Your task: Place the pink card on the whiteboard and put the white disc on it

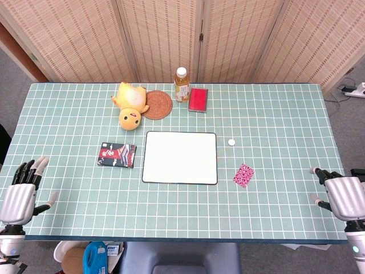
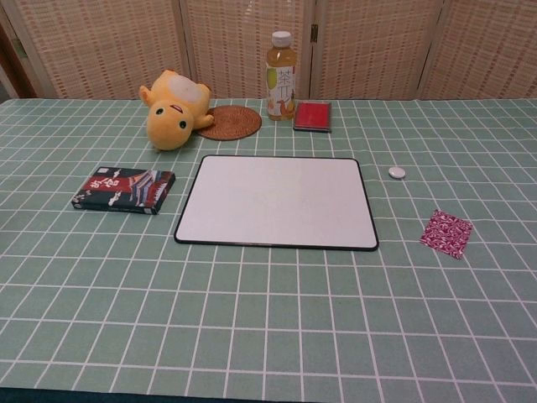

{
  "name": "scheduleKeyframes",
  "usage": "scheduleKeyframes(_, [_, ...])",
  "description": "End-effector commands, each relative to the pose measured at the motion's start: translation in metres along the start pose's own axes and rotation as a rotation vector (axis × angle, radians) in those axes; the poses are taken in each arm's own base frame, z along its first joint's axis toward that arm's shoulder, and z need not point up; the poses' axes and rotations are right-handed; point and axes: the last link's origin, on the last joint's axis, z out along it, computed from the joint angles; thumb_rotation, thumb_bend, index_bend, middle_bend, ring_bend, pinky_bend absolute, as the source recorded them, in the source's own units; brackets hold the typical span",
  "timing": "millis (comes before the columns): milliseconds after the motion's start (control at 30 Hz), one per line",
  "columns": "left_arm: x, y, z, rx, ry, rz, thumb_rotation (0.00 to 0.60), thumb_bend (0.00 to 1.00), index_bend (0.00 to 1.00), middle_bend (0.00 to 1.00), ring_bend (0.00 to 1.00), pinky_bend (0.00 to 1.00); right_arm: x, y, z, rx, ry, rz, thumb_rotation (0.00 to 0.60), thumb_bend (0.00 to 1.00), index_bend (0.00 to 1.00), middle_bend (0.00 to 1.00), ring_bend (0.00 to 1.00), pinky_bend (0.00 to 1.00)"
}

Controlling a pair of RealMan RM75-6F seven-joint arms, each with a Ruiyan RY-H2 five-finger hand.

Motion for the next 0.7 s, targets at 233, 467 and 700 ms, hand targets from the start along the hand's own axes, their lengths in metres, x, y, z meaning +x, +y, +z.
scheduleKeyframes(233, [-0.001, 0.001, 0.000, -0.003, -0.003, 0.001, 0.600, 0.32, 0.00, 0.00, 0.00, 0.00, 0.001, -0.002, 0.005, 0.013, 0.001, -0.009, 0.600, 0.14, 0.33, 0.53, 0.58, 0.83])
scheduleKeyframes(467, [0.000, 0.001, 0.001, -0.004, 0.000, -0.006, 0.600, 0.32, 0.00, 0.00, 0.00, 0.00, 0.001, -0.015, 0.037, 0.104, -0.033, -0.037, 0.600, 0.14, 0.33, 0.62, 0.74, 0.85])
scheduleKeyframes(700, [0.000, -0.001, -0.003, 0.006, -0.001, -0.002, 0.600, 0.32, 0.00, 0.00, 0.00, 0.00, -0.005, -0.048, 0.079, 0.266, -0.118, -0.097, 0.600, 0.14, 0.33, 0.77, 0.90, 0.99])
